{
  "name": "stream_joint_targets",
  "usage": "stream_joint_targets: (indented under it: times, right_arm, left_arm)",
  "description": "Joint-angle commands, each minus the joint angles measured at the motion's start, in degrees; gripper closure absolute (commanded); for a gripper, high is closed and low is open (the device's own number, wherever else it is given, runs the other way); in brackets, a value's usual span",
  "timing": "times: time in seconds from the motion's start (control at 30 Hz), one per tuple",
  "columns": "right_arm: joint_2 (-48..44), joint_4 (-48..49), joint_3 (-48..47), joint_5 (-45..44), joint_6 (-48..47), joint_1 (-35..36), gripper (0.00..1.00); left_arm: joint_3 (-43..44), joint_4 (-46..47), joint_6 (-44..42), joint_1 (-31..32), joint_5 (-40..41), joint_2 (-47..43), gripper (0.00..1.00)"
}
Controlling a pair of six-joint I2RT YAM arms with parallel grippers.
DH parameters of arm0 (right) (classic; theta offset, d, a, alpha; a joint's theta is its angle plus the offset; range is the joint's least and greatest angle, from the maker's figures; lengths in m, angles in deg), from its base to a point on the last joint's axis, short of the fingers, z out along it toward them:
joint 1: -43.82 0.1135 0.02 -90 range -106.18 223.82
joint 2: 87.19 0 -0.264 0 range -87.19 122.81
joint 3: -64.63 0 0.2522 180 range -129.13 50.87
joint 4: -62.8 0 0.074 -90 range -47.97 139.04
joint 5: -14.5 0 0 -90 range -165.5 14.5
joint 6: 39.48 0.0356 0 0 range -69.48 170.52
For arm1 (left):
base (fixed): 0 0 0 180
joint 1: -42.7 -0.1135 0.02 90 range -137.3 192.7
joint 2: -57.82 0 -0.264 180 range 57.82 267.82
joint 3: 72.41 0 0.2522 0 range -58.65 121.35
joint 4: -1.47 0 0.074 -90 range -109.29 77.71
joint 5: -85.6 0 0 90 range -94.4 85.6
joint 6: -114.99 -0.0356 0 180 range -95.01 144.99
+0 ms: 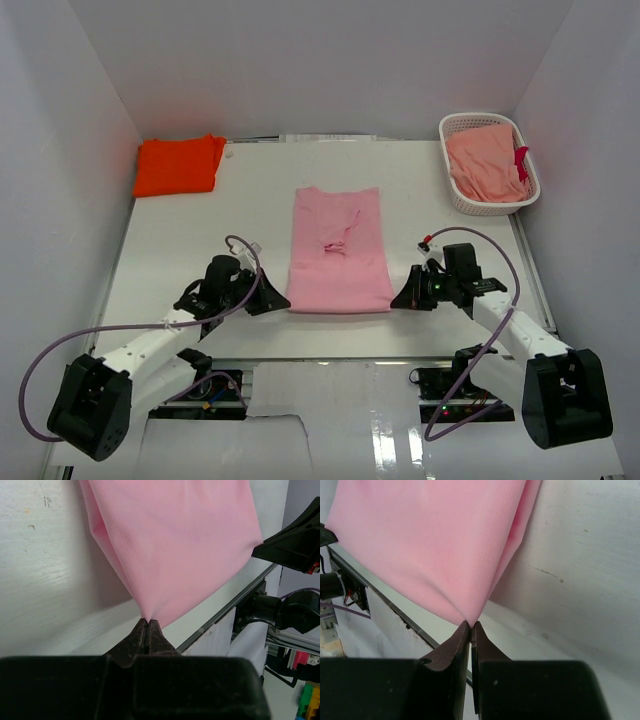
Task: Fold and stack the t-shirts
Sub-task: Grab one side of the 2/3 rectangular tshirt with both arms, then fold the long partially folded tshirt into a neat square
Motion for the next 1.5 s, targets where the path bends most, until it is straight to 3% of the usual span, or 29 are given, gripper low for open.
stream_joint_targets:
  times: [0.0, 0.33, 0.63, 1.1, 1.47]
  right_arm:
    - [-2.27, -4.51, -4.46, -0.69, -1.23, 0.14, 0.92]
    - [-4.99, -11.72, -13.5, -1.57, -2.63, 0.23, 0.92]
    - [0.1, -11.81, -21.42, -1.48, -3.86, 0.23, 0.92]
    - [12.49, -7.06, -31.35, -1.57, -3.16, 0.23, 0.92]
    - [18.82, -6.36, -36.89, -2.1, -3.16, 0.32, 0.92]
  left_arm:
    - [4.71, -5.66, 0.24, 0.15, 1.5, -2.86, 1.0]
    - [13.23, -11.47, -0.64, 0.15, 3.16, -4.88, 1.0]
    - [20.17, -12.88, -1.96, 0.15, 5.1, -1.98, 1.0]
    - [27.48, -8.31, -4.68, -1.87, 8.18, 9.97, 1.0]
    - [36.35, -7.08, -7.49, -8.11, 3.52, 18.05, 1.0]
